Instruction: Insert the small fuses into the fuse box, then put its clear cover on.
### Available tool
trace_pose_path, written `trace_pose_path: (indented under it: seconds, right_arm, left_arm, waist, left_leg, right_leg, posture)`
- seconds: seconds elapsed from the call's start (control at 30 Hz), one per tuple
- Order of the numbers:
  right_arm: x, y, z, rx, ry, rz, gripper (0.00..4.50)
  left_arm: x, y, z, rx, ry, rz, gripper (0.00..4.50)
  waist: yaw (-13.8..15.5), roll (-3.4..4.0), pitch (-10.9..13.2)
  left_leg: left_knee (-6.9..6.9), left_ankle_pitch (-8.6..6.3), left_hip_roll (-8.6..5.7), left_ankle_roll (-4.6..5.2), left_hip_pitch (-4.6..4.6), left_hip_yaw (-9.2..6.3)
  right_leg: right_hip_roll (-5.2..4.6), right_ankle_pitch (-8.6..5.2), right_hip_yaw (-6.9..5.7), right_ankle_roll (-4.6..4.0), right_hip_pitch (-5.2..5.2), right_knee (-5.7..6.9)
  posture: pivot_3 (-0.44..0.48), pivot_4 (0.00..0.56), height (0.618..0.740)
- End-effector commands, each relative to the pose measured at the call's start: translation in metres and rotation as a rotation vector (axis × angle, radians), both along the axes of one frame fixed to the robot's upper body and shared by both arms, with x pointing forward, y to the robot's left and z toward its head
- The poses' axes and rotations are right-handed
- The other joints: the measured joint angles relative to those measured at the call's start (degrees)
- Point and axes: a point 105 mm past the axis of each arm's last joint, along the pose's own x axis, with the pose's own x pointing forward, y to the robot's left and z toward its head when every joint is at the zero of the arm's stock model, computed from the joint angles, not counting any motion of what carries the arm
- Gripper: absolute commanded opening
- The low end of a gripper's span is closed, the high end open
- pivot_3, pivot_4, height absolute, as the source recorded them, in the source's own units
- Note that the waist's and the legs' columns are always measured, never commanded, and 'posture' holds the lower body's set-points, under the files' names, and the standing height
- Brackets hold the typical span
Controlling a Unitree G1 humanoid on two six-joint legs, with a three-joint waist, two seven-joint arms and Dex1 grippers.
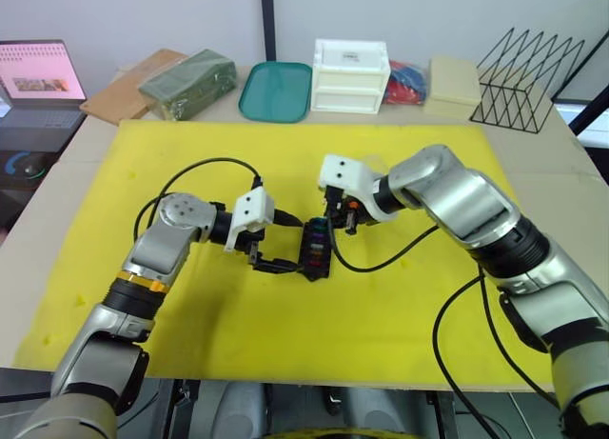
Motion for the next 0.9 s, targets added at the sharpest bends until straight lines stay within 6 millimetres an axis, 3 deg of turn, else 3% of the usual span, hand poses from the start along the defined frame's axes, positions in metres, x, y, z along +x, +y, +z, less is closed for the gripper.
trace_pose_path:
  seconds: [0.03, 0.6, 0.7, 0.77, 0.9]
  right_arm:
    - [-0.003, 0.006, 0.012, 0.02, -0.032, 0.031, 1.29]
    - [-0.01, -0.001, 0.049, 0.105, -0.093, 0.048, 1.29]
    - [-0.009, 0.002, 0.046, 0.147, -0.099, 0.059, 0.75]
    - [-0.01, 0.003, 0.043, 0.172, -0.096, 0.067, 0.04]
    - [-0.01, 0.005, 0.036, 0.232, -0.095, 0.077, 0.04]
  left_arm:
    - [0.0, 0.0, 0.004, 0.002, -0.026, -0.005, 4.5]
    - [0.004, 0.005, 0.005, -0.008, -0.027, 0.027, 4.5]
    - [0.005, 0.005, 0.007, -0.017, -0.025, 0.034, 4.5]
    - [0.005, 0.005, 0.007, -0.019, -0.024, 0.036, 4.5]
    - [0.005, 0.006, 0.008, -0.023, -0.022, 0.041, 4.5]
  waist:
    - [0.0, 0.0, 0.0]
    - [0.0, 0.0, 0.0]
    - [0.0, 0.0, 0.0]
    - [0.1, 0.0, 0.0]
    - [0.0, 0.0, 0.0]
  left_leg:
    - [0.0, 0.0, 0.0, 0.0, -0.01, 0.0]
    - [0.0, 0.0, 0.0, 0.0, -0.01, -0.01]
    - [0.0, 0.0, 0.0, 0.0, -0.01, -0.01]
    - [0.0, 0.0, 0.0, 0.0, -0.01, -0.01]
    - [0.0, 0.0, 0.0, 0.0, -0.02, 0.0]
  right_leg:
    - [0.0, 0.0, 0.0, 0.0, -0.01, 0.0]
    - [0.01, 0.0, 0.0, 0.0, -0.01, 0.01]
    - [0.01, 0.0, 0.0, 0.0, -0.01, 0.0]
    - [0.01, 0.0, 0.0, 0.0, -0.01, 0.0]
    - [0.0, 0.0, 0.01, 0.0, -0.01, 0.0]
  posture:
    - [0.0, 0.15, 0.74]
    - [0.0, 0.15, 0.74]
    - [0.0, 0.15, 0.74]
    - [0.0, 0.15, 0.74]
    - [0.0, 0.15, 0.74]
